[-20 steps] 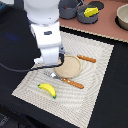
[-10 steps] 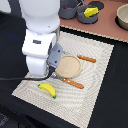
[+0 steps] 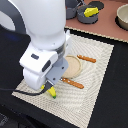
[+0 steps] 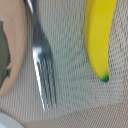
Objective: Interact with the objects in diverse but meaningful ways.
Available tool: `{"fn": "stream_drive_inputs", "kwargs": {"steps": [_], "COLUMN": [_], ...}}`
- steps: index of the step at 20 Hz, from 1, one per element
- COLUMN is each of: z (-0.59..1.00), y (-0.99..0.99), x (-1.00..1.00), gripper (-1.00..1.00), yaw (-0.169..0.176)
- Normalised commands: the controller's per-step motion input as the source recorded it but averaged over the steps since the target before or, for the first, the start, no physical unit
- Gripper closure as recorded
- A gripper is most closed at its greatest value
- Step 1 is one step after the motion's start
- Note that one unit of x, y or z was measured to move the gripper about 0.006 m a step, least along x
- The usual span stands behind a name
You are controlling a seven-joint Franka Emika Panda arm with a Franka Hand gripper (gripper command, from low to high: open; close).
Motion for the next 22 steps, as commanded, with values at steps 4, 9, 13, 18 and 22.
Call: {"fn": "stream_drive_inputs", "kwargs": {"steps": [4, 9, 13, 18, 22], "z": [-0.33, -0.2, -0.22, -0.16, -0.15], "y": [-0.16, -0.12, -0.13, -0.15, -0.12], "x": [-0.1, -0.46, -0.34, -0.29, -0.23], "gripper": [-1.0, -1.0, 1.0, 1.0, 1.0], "yaw": [-0.002, 0.0, 0.0, 0.0, 0.0]}}
